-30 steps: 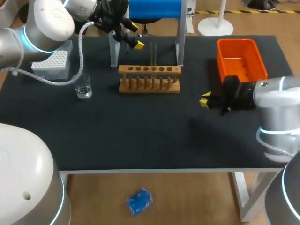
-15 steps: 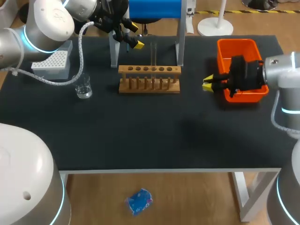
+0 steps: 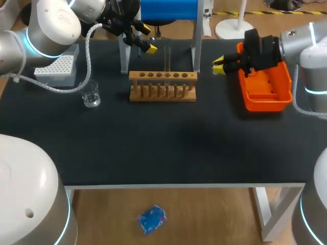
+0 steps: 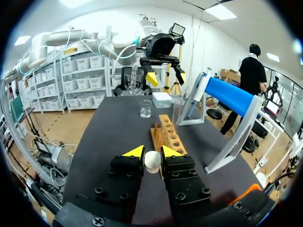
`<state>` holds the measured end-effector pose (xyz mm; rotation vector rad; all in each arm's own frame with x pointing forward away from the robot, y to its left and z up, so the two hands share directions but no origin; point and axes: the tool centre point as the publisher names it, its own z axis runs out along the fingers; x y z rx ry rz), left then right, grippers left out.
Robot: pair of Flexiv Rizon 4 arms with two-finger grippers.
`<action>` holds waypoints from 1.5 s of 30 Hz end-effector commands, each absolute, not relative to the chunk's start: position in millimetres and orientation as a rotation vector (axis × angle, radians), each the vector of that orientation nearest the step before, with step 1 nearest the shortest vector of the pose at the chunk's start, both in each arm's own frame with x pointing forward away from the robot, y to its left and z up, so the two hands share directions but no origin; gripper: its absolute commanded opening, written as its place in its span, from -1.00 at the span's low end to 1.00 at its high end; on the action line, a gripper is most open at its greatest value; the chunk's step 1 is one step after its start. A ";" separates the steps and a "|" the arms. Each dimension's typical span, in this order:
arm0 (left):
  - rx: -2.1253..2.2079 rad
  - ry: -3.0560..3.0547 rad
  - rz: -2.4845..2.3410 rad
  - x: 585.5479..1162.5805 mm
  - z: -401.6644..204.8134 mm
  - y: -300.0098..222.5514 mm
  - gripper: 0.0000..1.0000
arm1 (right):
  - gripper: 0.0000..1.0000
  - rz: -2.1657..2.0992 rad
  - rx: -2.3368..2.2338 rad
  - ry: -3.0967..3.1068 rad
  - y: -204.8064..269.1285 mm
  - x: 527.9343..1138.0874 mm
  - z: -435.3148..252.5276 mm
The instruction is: Invert the test tube, pick up the pipette, mount the tip to pipette, aspirate from beaker and dispense into the tube, eject the tip, return the pipette, and cap with the stopper.
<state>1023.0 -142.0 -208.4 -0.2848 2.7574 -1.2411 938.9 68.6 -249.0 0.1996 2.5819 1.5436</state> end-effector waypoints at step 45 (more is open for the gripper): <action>-0.240 2.770 -1.231 1030.0 -231.0 -138.9 1.00 | -1.00 1.610 -0.081 2.552 129.8 991.3 -211.2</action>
